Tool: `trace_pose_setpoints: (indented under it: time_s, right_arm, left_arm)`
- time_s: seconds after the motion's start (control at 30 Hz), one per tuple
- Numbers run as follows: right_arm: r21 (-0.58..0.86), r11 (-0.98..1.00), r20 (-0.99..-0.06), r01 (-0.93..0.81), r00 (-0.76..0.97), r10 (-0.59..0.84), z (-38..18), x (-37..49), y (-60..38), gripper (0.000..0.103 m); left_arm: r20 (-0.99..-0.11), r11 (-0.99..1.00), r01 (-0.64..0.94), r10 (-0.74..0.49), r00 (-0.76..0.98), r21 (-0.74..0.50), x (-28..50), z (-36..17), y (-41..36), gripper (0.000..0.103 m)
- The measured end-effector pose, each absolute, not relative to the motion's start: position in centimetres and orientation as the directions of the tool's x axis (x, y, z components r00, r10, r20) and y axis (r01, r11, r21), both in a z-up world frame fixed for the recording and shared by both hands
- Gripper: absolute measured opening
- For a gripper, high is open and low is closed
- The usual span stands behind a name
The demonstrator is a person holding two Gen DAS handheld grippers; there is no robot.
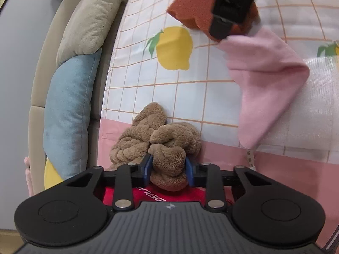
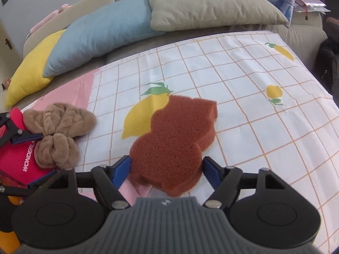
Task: Organize soft objects
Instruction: 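Grasp the red-brown sponge with the right tool while the left tool grasps the brown plush, then carry the sponge and brown plush with both tools over the white bin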
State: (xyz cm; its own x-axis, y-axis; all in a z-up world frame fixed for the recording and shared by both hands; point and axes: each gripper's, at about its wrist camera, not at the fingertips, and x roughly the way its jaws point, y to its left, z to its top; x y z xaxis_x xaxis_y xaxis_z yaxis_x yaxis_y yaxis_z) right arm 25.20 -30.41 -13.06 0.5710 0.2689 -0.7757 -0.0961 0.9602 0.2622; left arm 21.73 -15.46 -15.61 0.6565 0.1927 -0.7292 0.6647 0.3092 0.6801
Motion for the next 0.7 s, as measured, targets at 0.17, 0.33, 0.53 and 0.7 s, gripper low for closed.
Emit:
trace_pose_setpoints:
  time_s: [0.17,0.33,0.53,0.7]
  right_arm:
    - [0.202,0.975,-0.799,-0.097,0.559,0.221,-13.8,25.6,-29.2,0.084]
    - [0.182,0.979,-0.797,-0.091,0.569,0.201,-13.9,25.6,-29.2,0.07]
    - [0.21,0.974,-0.765,-0.083,0.606,0.217,-13.0,25.3,-29.7,0.065]
    - [0.233,0.965,-0.713,-0.122,0.654,0.255,-11.5,25.0,-29.1,0.065]
  left_arm:
    - [-0.722,0.402,0.627,0.143,0.677,0.668,22.0,-14.1,-15.0,0.018]
    - [-0.679,0.453,0.581,0.077,0.73,0.676,20.8,-11.9,-15.1,0.016]
    - [-0.632,0.526,0.529,0.021,0.775,0.666,18.7,-8.5,-15.7,0.015]
    - [-0.609,0.652,0.471,-0.017,0.793,0.594,16.5,-4.5,-15.2,0.015]
